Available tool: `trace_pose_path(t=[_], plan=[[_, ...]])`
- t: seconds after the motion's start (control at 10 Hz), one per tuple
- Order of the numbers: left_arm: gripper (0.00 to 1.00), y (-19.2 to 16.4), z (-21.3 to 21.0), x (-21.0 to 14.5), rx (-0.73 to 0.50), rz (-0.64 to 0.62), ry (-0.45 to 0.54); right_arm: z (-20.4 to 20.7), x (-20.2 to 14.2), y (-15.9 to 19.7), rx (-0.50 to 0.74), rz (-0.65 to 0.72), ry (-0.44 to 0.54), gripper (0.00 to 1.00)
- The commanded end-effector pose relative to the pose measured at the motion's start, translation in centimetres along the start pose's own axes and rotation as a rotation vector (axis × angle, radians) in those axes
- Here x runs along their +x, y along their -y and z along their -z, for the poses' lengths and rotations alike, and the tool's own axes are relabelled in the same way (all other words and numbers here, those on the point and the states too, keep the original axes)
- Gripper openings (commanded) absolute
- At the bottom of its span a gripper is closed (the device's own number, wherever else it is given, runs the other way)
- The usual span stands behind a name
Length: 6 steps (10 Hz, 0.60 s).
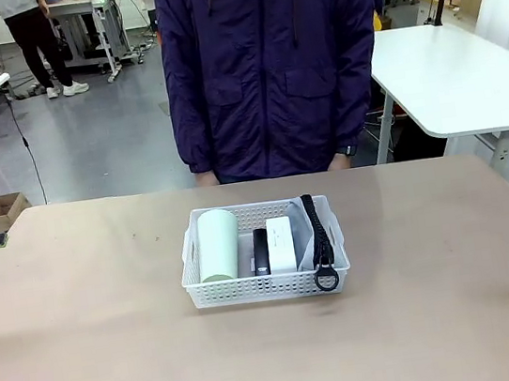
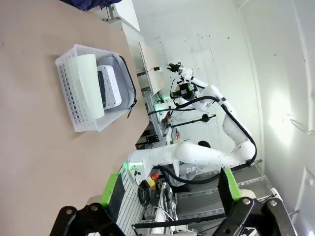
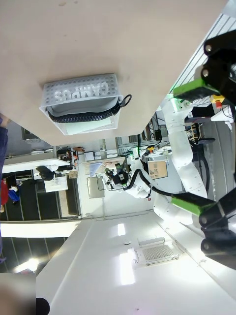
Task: Efficiently arrange items inside the basket to fit them all.
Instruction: Pick up the Reusable plastic cup and place it inside the Organizing basket.
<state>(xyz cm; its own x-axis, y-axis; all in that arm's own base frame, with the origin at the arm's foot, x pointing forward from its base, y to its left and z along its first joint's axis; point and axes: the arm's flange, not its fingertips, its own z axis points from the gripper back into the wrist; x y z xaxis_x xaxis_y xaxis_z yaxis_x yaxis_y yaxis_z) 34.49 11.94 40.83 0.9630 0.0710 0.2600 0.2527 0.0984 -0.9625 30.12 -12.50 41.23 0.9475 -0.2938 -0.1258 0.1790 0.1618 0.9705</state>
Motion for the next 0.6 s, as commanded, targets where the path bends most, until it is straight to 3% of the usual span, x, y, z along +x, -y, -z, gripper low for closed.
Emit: trace_pose_path(t=[0.0, 0.5], plan=[[1.00, 0.05, -0.13, -0.50, 0.005, -0.014, 0.001, -0.08, -0.10, -0.40, 0.012, 0.006, 0.002, 1.00], [1.00, 0.05, -0.13, -0.50, 0.005, -0.014, 0.001, -0.08, -0.10, -0.40, 0.012, 0.006, 0.002, 1.00]])
